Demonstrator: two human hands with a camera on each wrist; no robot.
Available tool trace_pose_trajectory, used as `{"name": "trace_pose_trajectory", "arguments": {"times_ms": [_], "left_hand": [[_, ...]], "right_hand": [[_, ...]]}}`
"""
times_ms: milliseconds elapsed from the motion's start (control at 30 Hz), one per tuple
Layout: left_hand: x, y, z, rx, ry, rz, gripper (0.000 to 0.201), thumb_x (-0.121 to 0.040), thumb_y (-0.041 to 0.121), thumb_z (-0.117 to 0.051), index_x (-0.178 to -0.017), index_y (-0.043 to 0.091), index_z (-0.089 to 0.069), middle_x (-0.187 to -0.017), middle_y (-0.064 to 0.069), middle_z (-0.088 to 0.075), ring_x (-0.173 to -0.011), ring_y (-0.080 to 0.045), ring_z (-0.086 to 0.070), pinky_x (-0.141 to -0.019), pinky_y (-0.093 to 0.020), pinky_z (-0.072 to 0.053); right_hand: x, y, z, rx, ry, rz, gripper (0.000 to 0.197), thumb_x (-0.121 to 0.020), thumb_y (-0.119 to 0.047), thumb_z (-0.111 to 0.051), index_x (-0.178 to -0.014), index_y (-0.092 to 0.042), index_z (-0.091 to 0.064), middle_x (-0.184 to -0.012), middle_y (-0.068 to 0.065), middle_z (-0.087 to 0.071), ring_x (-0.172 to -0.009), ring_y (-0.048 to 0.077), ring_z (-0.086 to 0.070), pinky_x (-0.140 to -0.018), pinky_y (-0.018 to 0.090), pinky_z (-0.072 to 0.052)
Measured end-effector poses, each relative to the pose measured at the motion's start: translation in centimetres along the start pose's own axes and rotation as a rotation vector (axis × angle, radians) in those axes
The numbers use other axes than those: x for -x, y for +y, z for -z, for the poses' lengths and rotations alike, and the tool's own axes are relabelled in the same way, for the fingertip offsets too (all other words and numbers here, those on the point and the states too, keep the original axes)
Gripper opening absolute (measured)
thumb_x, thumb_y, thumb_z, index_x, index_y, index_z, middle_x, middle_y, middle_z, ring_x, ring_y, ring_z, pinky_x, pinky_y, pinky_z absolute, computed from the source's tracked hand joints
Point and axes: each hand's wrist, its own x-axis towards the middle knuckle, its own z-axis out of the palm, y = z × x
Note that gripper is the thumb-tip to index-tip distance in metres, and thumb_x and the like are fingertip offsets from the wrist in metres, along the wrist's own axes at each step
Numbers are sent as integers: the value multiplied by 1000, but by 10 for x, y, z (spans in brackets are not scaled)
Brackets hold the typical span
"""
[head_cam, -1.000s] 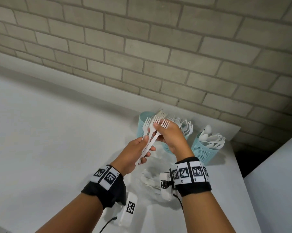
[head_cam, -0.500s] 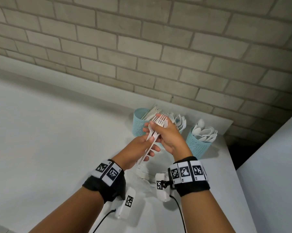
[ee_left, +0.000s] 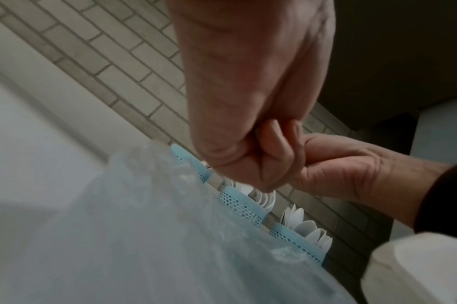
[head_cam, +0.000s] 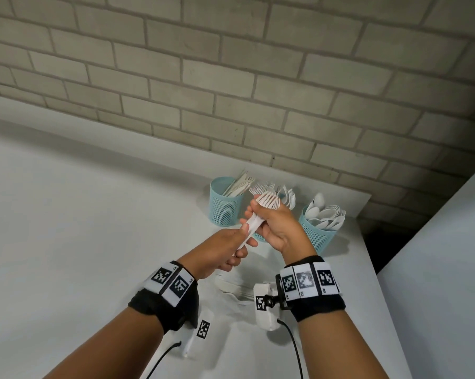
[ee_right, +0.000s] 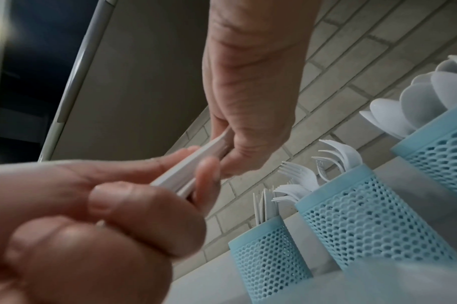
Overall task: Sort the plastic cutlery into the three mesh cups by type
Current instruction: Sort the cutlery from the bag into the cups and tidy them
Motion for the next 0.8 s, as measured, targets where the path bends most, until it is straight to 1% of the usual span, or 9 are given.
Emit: {"name": "trace_pose_trajectory", "arguments": {"times_ms": [100,167,267,367,467,533,633,733,800], "left_hand": [[-1,2,-2,-142,93,-42,40,-97,50,-32,-102,18,-55,-73,4,-60,-54,-5,-50,-52,-16,-40],[-1,3,-3,-237,195,-75,31,-98,44,-36,-103,18,-52,-85,-1,-65,-66,-10,-56,-63,-22,-46],[-3,-1,2,-511,368,-152,22,-96,38,-46,-100,20,-57,-99,-2,-65,-94,-18,-58,-82,-30,-46],[-5,-4,6,-845,483,-159,19,-90,39,-55,-99,26,-66,-114,-2,-55,-115,-25,-41,-94,-36,-39],[-5,-3,7,-972,405,-13,17,-87,45,-59,-97,34,-68,-123,-2,-47,-122,-27,-33,-97,-37,-35],[-6,-7,9,-953,293,81,18,-86,45,-59,-99,35,-68,-124,-3,-45,-122,-27,-34,-100,-37,-34],[-9,-14,12,-848,226,82,20,-84,42,-64,-99,30,-68,-123,-3,-50,-118,-25,-48,-102,-35,-39],[-8,-15,13,-805,196,98,31,-85,37,-65,-111,21,-64,-122,-1,-51,-100,-13,-55,-89,-23,-42],[-9,-16,14,-806,189,116,33,-86,36,-64,-114,19,-62,-126,-1,-52,-99,-12,-54,-84,-20,-39]], "right_hand": [[-5,-2,8,-31,137,-8,10,-94,1,-49,-86,-4,-52,-72,10,-54,-48,11,-62,-53,30,-58],[-7,-10,15,-28,216,40,11,-94,1,-48,-85,-4,-51,-72,11,-54,-51,15,-62,-52,31,-58],[-10,-30,23,14,369,234,13,-94,3,-49,-86,-8,-48,-70,8,-53,-55,17,-57,-56,32,-57],[-14,-51,28,44,491,542,21,-93,1,-50,-86,-17,-42,-72,2,-54,-46,9,-57,-49,26,-54],[-19,-60,28,119,558,792,14,-95,-7,-51,-95,-17,-43,-77,-2,-59,-58,7,-64,-62,27,-56],[-24,-59,27,135,568,857,13,-95,-8,-51,-98,-18,-43,-78,-3,-61,-62,8,-65,-67,27,-57],[-37,-49,28,162,578,837,13,-95,-11,-52,-97,-20,-43,-82,-4,-62,-66,11,-66,-62,23,-55],[-51,-34,35,235,583,774,11,-96,-11,-51,-102,-14,-43,-81,-4,-62,-68,11,-66,-60,22,-53],[-61,-24,41,313,580,714,8,-95,-13,-52,-100,-14,-45,-85,1,-64,-68,7,-65,-62,24,-54]]}}
